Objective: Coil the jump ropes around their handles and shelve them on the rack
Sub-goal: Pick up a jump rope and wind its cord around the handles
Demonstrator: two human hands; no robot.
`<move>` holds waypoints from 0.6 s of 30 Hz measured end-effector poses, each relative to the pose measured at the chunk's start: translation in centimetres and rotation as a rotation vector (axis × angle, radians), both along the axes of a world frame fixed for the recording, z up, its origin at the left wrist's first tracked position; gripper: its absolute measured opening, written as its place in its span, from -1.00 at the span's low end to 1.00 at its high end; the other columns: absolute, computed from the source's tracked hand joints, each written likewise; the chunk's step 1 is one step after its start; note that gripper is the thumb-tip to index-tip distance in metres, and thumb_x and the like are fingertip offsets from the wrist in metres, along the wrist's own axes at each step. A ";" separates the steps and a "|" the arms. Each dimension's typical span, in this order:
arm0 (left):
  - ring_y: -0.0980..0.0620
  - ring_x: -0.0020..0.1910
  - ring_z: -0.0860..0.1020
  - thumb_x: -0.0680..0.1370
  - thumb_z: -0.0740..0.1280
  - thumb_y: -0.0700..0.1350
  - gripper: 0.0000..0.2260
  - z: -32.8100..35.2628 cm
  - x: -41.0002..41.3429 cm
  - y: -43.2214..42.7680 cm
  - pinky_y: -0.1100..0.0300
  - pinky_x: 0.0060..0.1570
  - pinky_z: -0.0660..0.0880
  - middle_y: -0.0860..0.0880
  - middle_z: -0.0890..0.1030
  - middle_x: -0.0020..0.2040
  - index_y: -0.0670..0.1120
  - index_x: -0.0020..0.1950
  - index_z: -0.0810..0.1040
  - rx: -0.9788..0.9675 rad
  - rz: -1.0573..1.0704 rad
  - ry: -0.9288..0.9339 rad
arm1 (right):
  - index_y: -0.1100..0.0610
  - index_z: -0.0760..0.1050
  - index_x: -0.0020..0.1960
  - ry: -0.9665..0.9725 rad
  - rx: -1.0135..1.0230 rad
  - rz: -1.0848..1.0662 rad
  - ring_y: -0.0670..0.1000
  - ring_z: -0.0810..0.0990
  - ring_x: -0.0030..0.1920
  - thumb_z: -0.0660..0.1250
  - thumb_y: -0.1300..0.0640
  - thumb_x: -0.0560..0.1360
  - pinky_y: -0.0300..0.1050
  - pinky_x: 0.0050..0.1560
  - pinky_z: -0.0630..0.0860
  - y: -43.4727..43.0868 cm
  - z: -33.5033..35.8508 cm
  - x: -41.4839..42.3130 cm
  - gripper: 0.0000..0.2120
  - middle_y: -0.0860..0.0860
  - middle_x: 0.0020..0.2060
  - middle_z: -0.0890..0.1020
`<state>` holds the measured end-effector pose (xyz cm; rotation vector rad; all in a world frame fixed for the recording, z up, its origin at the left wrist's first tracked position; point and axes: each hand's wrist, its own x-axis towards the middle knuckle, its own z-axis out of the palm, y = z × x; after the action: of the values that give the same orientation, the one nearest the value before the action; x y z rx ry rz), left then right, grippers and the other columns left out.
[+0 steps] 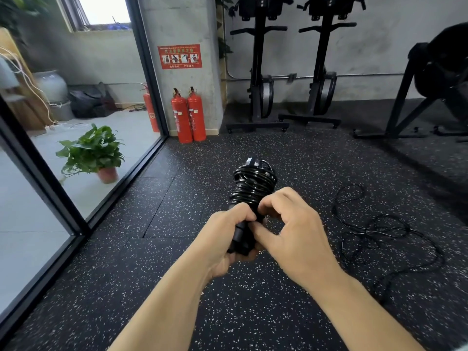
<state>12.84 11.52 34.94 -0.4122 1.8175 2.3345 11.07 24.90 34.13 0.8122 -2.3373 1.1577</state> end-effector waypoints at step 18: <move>0.00 -0.48 0.47 0.52 0.22 -0.04 -0.78 0.7 0.4 -0.5 0.28 -0.54 0.42 -0.10 0.55 -0.37 -0.17 -0.18 0.53 0.056 -0.044 -0.113 | 0.11 0.61 0.04 0.201 0.095 0.080 -0.06 0.54 -0.19 0.25 0.19 0.54 -0.09 -0.22 0.54 0.7 -0.1 -0.5 -0.83 -0.08 -0.18 0.55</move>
<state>13.21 11.06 35.68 -0.4811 1.6889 2.2777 10.57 25.63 34.08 1.0144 -2.2241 0.9537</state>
